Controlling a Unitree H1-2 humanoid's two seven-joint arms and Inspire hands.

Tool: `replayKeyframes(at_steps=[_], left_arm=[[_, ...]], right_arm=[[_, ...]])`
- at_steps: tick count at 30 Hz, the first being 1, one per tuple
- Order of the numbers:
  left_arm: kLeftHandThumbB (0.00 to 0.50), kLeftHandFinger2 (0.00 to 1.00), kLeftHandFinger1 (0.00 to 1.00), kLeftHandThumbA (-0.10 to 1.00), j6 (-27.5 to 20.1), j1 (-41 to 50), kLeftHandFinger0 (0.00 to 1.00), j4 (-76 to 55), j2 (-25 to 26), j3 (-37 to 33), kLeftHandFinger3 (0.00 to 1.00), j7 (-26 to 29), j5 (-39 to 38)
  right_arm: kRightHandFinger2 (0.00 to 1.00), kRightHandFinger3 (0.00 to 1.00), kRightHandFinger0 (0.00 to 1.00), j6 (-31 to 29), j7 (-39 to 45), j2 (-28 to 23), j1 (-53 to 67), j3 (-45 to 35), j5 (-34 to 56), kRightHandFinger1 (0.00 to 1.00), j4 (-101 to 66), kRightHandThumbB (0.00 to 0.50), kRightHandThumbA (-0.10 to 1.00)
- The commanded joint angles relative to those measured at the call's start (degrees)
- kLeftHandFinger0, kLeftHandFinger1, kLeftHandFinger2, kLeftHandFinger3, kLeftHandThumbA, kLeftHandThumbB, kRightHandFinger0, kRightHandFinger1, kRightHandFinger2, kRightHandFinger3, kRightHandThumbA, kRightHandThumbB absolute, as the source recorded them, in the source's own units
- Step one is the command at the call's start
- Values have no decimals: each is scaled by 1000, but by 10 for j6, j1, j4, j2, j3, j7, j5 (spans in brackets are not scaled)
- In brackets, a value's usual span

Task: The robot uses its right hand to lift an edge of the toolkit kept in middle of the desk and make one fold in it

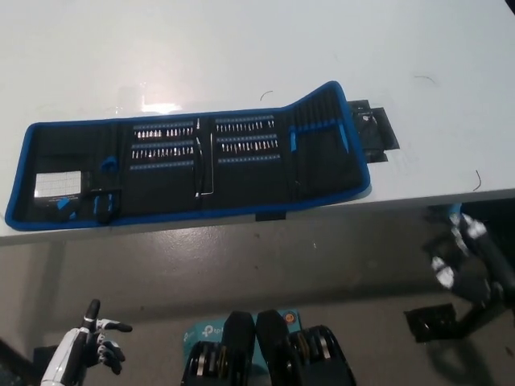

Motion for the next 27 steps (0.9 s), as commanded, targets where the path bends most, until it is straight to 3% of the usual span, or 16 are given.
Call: replayKeyframes(at_steps=[1,3,6,8,9,10,13,14,15,17,19,20,22,24,27], left_arm=[[500,273,270,1000,6,7,348,-20,7,4,472,-5,-2],[500,282,266,1000,4,6,341,-19,7,4,473,-8,-5],[500,278,255,1000,1,6,330,-19,7,5,464,-7,-6],[500,275,255,1000,3,7,330,-19,5,7,465,-4,-6],[500,265,245,1000,1,8,321,-18,4,8,458,-3,-6],[500,265,246,1000,-1,10,310,-18,2,9,458,-2,-7],[500,262,248,1000,-5,13,305,-16,0,9,457,-3,-9],[500,262,261,1000,-5,15,304,-15,0,6,462,-1,-4],[500,275,270,1000,-5,16,310,-16,0,6,473,-3,-5],[500,287,284,1000,-5,19,345,-19,0,6,472,-3,-5],[500,279,266,1000,-6,20,336,-18,-1,8,464,-1,-5],[500,279,266,1000,-5,20,334,-19,-2,9,465,0,-7],[500,291,279,1000,-8,20,352,-17,0,8,474,-3,-6],[500,298,263,1000,-6,21,339,-21,0,10,473,-3,-9],[500,307,268,1000,0,20,317,-26,0,11,477,-2,-8]], right_arm=[[448,661,232,54,76,-23,-60,19,15,287,-89,89,392],[413,590,187,81,99,-22,-96,30,29,251,-122,104,409],[389,583,160,85,108,-22,-115,34,31,226,-126,113,452],[336,583,32,55,94,-4,-147,23,40,115,-86,127,477],[339,587,46,59,87,5,-153,17,44,121,-73,132,462],[381,612,124,68,83,13,-161,12,45,191,-61,124,450],[390,616,138,72,78,23,-168,3,45,206,-46,112,399],[319,539,39,80,43,52,-188,-17,39,126,5,110,264],[286,526,2,77,34,58,-196,-21,32,53,26,106,255],[281,520,0,67,32,65,-203,-28,27,38,48,98,256],[381,554,170,59,23,73,-218,-40,24,197,90,95,272],[384,558,174,59,21,76,-222,-43,24,201,100,95,274],[489,700,288,53,4,87,-230,-60,25,364,136,125,426],[513,755,367,55,-9,97,-234,-68,18,394,151,143,503],[555,821,426,75,-35,119,-236,-82,12,425,168,152,505]])
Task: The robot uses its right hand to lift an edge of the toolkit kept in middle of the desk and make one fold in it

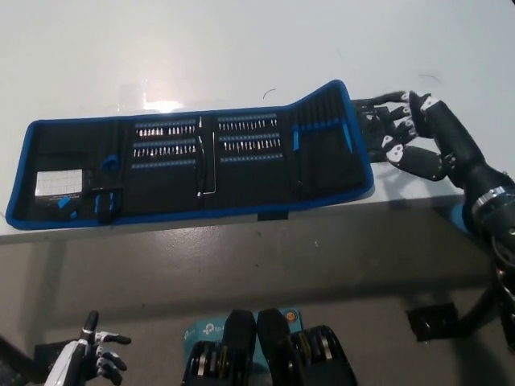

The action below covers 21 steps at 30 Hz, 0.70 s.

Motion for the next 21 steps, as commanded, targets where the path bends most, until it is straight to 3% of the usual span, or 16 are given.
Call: replayKeyframes(at_steps=[1,3,4,5,6,7,8,9,10,11,13,14,18,21], left_arm=[[500,303,282,1000,-3,2,329,-23,3,7,481,0,-3],[500,305,293,1000,-2,3,357,-25,2,7,479,2,-1],[500,321,310,1000,-8,3,367,-19,3,7,507,-1,-3],[500,322,312,1000,-9,4,368,-18,2,7,510,-2,-4],[500,329,320,1000,-10,3,368,-16,4,6,526,-4,-5],[500,320,313,1000,-6,3,364,-19,2,7,511,-1,-4],[500,322,312,1000,4,4,356,-26,0,8,505,2,-5],[500,310,299,1000,5,4,328,-26,-2,9,480,3,-6],[500,309,298,1000,5,4,324,-27,-3,10,478,3,-6],[500,304,290,1000,-4,4,315,-23,-2,8,460,0,-5],[500,298,285,1000,-3,3,317,-23,-3,7,464,2,0],[500,309,289,1000,-4,3,320,-22,-2,7,472,0,-2],[500,298,287,1000,-6,4,320,-22,-2,7,465,-3,-6],[500,297,284,1000,-15,0,317,-17,-2,7,461,-1,-2]], right_arm=[[609,865,518,13,-63,27,-29,-30,-5,514,23,136,464],[633,880,570,13,-71,33,-31,-34,-10,564,36,118,429],[700,908,693,30,-84,44,-31,-42,-11,674,44,120,435],[715,916,721,37,-88,48,-32,-45,-12,698,49,121,438],[799,945,850,39,-93,49,-31,-43,-19,797,58,116,455],[750,1000,734,45,-94,49,-30,-39,-26,726,62,147,522],[776,1000,444,60,-97,53,-28,-33,-33,599,74,185,564],[1000,1000,753,66,-91,52,-25,-28,-35,881,76,189,601],[1000,1000,796,66,-91,51,-27,-27,-35,905,77,188,604],[1000,1000,1000,87,-80,50,-26,-15,-42,1000,87,248,786],[1000,1000,1000,87,-77,61,-23,-19,-41,1000,97,262,806],[1000,1000,1000,87,-72,67,-20,-15,-59,1000,99,261,869],[1000,1000,1000,87,-71,90,-10,-17,-63,1000,104,252,898],[1000,1000,1000,87,-83,122,-8,-34,-46,1000,109,254,827]])
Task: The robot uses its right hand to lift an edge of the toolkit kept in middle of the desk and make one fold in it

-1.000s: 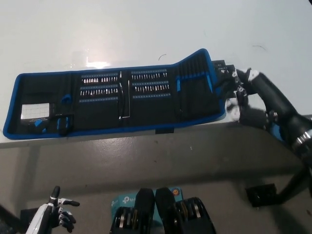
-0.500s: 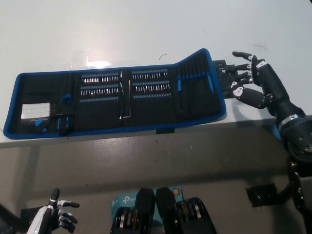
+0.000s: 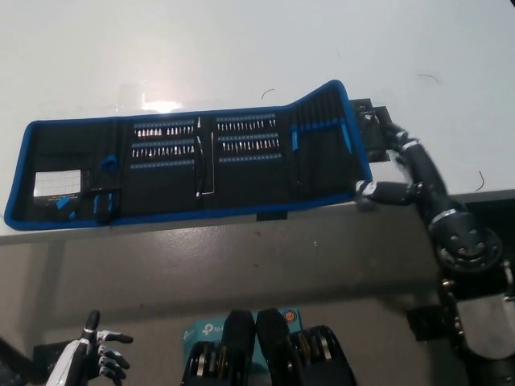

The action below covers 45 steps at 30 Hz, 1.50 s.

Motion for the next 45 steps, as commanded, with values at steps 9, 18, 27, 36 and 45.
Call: replayKeyframes(at_steps=[9,18,27,36,45], left_arm=[[500,276,263,1000,-19,4,250,-8,0,11,442,-4,-14],[500,285,271,1000,-29,1,242,-4,-1,11,452,-8,-20],[500,285,264,1000,-14,-6,258,-8,3,7,434,-2,-7],[500,276,268,1000,-24,3,234,-8,3,5,435,-7,-10],[500,275,242,1000,-23,1,224,-11,10,0,429,-13,-8]], right_arm=[[1000,1000,1000,9,-33,92,-1,1,6,1000,-2,257,813],[1000,1000,1000,5,-44,131,0,11,14,1000,-13,242,729],[388,1000,280,-90,-131,187,-2,-61,60,314,18,85,208],[14,346,0,-205,-209,178,-14,-59,20,0,53,18,-100],[0,346,0,-242,-233,172,-17,-51,20,0,63,46,-100]])
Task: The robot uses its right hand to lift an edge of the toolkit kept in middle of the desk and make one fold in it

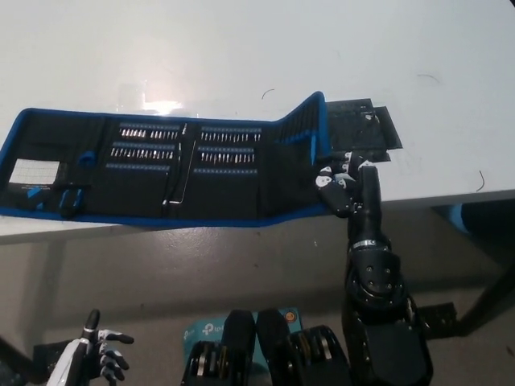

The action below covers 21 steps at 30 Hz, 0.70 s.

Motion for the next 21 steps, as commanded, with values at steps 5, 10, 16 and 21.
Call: replayKeyframes(at_steps=[5,10,16,21], left_arm=[[500,265,246,1000,-20,-1,203,-7,14,-1,434,-13,0],[500,286,256,1000,-15,-5,232,-7,19,0,446,-17,-2],[500,289,259,1000,-14,-8,224,-8,23,0,427,-19,-3],[500,289,266,1000,-10,-13,223,-3,22,-3,431,-21,-4]], right_arm=[[0,351,0,-62,-34,-2,-35,15,-1,0,-6,77,-100],[15,337,0,-26,-20,-24,-65,49,-34,0,-23,82,-100],[69,301,0,67,81,-103,-130,187,-135,16,-36,133,-100],[15,375,0,88,130,-145,-158,322,-209,0,-25,187,-100]])
